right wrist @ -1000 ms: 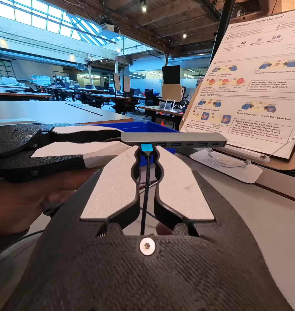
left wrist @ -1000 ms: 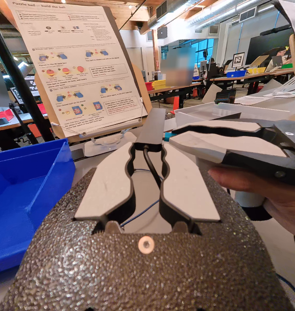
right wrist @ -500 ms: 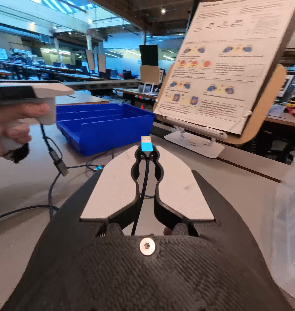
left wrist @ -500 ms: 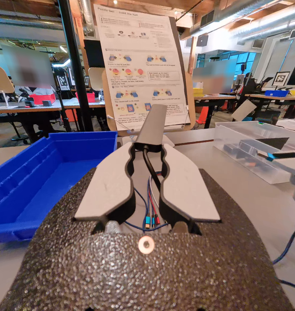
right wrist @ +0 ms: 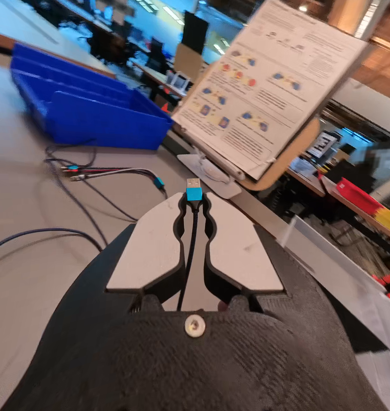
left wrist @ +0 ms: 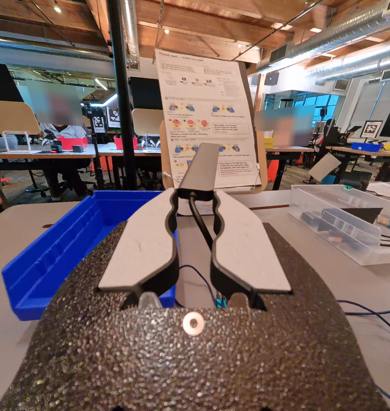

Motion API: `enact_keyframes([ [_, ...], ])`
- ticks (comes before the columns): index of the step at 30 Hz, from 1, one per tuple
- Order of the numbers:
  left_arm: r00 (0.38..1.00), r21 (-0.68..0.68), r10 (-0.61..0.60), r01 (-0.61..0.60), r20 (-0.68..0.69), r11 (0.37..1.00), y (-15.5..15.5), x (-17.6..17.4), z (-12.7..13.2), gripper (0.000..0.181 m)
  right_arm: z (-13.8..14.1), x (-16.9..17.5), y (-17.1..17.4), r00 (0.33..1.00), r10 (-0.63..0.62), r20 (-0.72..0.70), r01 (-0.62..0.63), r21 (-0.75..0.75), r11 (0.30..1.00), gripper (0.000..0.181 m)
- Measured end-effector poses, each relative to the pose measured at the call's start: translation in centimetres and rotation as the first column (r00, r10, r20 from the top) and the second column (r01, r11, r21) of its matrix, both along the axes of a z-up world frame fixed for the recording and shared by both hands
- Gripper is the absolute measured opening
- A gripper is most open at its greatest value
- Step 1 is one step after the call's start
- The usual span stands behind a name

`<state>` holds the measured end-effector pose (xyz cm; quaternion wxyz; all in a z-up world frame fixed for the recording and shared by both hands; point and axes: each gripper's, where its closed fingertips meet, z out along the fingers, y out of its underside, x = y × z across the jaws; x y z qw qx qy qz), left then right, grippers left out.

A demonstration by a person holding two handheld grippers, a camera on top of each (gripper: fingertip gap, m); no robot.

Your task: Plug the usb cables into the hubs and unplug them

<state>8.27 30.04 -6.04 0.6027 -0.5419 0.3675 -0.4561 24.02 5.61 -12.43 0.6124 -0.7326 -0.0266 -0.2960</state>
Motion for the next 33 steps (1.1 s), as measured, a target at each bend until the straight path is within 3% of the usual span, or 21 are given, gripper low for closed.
enact_keyframes([
  [4,1.0,-0.001,-0.001,0.001,-0.001,1.0,0.7,-0.8,0.3,0.028,-1.9,-5.1,4.9,0.954,0.29,-0.074,-0.298,-0.142,0.944,0.013],
  [7,1.0,-0.008,-0.015,0.015,-0.028,1.0,0.9,-0.5,-0.2,0.028,-4.4,-7.8,8.5,0.907,0.393,-0.151,-0.421,-0.295,0.858,0.013],
  [12,0.999,-0.016,-0.034,0.033,-0.04,0.999,0.9,-0.2,-0.6,0.028,-6.8,-10.3,14.7,0.878,0.423,-0.224,-0.478,-0.405,0.779,0.013],
  [16,0.999,-0.024,-0.036,0.035,-0.041,0.999,1.3,-0.3,-0.9,0.028,-9.5,-11.6,18.1,0.835,0.485,-0.26,-0.545,-0.501,0.672,0.013],
  [19,0.999,-0.032,-0.032,0.031,-0.034,0.999,1.9,-0.6,-1.0,0.028,-10.7,-11.0,20.2,0.831,0.479,-0.283,-0.553,-0.523,0.649,0.013],
  [24,0.999,-0.06,-0.041,0.039,-0.022,0.997,2.6,-1.0,-1.1,0.028,-12.9,-9.3,21.9,0.81,0.487,-0.327,-0.574,-0.614,0.542,0.014],
  [26,0.998,-0.057,-0.051,0.049,-0.022,0.997,2.6,-1.0,-1.1,0.028,-13.4,-9.9,21.7,0.76,0.503,-0.412,-0.639,-0.615,0.462,0.032],
  [30,0.998,-0.056,-0.061,0.06,-0.021,0.997,2.7,-1.1,-1.1,0.028,-13.6,-9.4,21.0,0.729,0.451,-0.514,-0.678,-0.629,0.38,0.084],
  [33,0.998,-0.059,-0.061,0.06,-0.016,0.996,3.0,-1.2,-1.1,0.028,-13.1,-9.6,19.8,0.689,0.394,-0.608,-0.722,-0.622,0.303,0.103],
])
